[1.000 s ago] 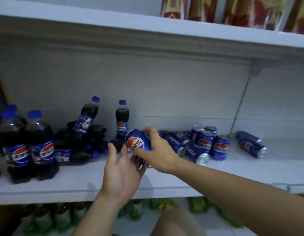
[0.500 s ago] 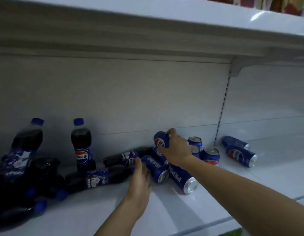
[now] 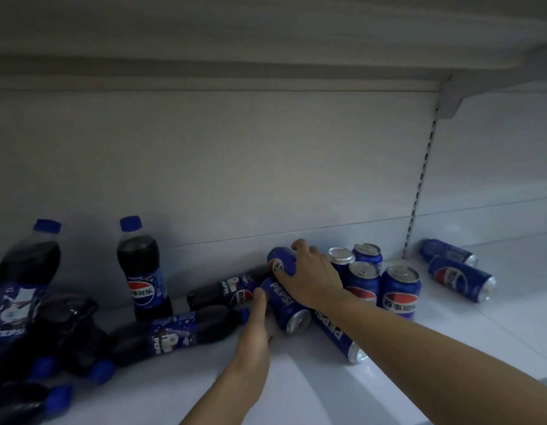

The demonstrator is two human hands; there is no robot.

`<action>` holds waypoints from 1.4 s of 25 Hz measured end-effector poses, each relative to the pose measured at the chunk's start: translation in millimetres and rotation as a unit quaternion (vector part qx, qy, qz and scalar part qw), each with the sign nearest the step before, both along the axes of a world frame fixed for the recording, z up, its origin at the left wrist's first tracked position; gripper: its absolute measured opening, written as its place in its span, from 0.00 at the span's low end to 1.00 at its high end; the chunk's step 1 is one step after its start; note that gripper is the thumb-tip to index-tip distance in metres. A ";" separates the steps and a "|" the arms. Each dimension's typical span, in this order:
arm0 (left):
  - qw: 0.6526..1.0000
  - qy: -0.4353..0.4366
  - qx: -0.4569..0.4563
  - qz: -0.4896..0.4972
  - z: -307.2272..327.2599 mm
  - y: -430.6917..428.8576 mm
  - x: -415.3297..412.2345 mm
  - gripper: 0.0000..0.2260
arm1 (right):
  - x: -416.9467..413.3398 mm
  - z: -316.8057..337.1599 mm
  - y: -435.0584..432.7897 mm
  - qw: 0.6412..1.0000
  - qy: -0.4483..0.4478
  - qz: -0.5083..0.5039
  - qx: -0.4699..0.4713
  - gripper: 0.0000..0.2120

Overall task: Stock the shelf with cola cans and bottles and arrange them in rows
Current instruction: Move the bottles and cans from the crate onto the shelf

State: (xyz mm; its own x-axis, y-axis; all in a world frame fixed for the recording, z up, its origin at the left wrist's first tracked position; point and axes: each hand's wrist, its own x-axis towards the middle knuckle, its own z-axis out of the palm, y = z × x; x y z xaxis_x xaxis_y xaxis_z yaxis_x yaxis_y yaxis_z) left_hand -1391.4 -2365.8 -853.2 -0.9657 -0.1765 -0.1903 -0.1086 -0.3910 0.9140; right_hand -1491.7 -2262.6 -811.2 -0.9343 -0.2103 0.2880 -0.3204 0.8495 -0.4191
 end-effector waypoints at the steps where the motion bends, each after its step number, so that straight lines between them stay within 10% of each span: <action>1: 1.000 -0.005 -0.002 0.010 2.8 -2.9 4.4 0.19 | 9.0 2.5 2.8 1.000 0.020 0.001 -0.001 0.24; 15: 0.976 0.088 -0.145 0.136 97.3 -97.7 197.9 0.30 | 198.2 68.4 -70.0 0.964 0.141 0.212 -0.077 0.23; 26: 0.858 0.083 -0.258 0.436 127.9 -203.1 480.3 0.26 | 407.0 94.1 -220.0 0.818 0.115 0.550 -0.124 0.26; 35: 0.751 -0.083 -0.285 0.590 30.5 -260.3 618.1 0.12 | 517.9 -5.5 -307.4 0.694 -0.025 0.711 -0.108 0.24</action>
